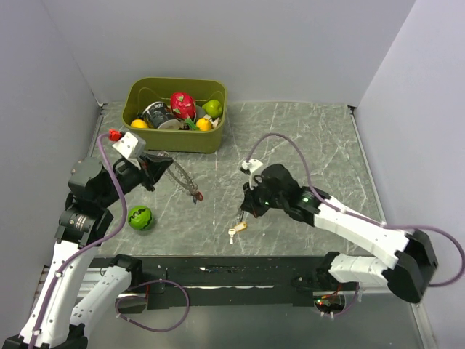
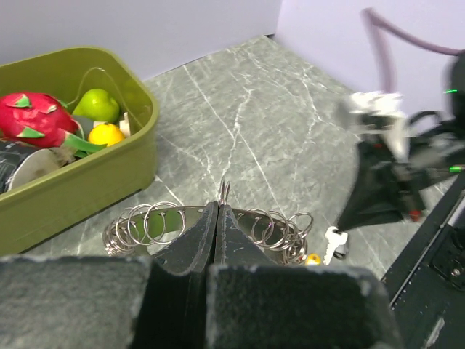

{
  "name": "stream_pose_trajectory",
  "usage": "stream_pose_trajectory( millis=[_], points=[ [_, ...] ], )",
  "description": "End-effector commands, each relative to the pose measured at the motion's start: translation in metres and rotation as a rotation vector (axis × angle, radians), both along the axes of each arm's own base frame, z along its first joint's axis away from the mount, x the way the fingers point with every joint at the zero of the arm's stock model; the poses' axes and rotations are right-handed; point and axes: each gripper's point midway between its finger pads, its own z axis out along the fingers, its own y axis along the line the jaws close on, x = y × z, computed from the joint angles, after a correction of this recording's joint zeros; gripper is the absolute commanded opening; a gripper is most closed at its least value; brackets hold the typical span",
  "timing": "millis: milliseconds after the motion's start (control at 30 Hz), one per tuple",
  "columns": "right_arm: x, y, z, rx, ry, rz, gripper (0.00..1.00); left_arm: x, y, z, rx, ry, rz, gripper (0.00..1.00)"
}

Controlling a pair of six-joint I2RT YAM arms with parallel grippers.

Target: Put the keys on the keyring

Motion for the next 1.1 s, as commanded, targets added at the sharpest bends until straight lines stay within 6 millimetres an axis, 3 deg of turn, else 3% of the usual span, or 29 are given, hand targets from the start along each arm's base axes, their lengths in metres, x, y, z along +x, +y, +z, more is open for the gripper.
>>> stream_pose_trajectory(
  millis=[0,67,167,333,533,767,900,1067],
  points=[
    [0.022,-0.016,-0.040,-0.209,0.066,-0.119,0.00,-0.006,-0.005,0.022,-0.014,-0.094,-0.049,0.01],
    [0.030,-0.030,-0.066,-0.323,0.117,-0.222,0.00,-0.008,-0.005,0.023,-0.015,-0.097,-0.049,0.01],
    [0.042,-0.038,-0.088,-0.427,0.154,-0.331,0.00,-0.007,-0.004,0.022,-0.012,-0.097,-0.043,0.01],
    [0.045,-0.035,-0.117,-0.505,0.229,-0.364,0.00,-0.007,-0.004,0.018,-0.014,-0.091,-0.043,0.01],
    [0.049,-0.025,-0.119,-0.489,0.245,-0.361,0.00,-0.005,-0.004,0.013,-0.006,-0.083,-0.039,0.01],
    [0.048,-0.026,-0.110,-0.454,0.229,-0.373,0.34,-0.004,-0.005,0.012,-0.003,-0.085,-0.045,0.01],
    [0.048,-0.027,-0.107,-0.447,0.227,-0.377,0.41,-0.005,-0.005,0.013,-0.001,-0.087,-0.046,0.01],
    [0.043,-0.030,-0.106,-0.444,0.230,-0.370,0.41,-0.005,-0.005,0.011,0.000,-0.084,-0.049,0.01]
  ],
)
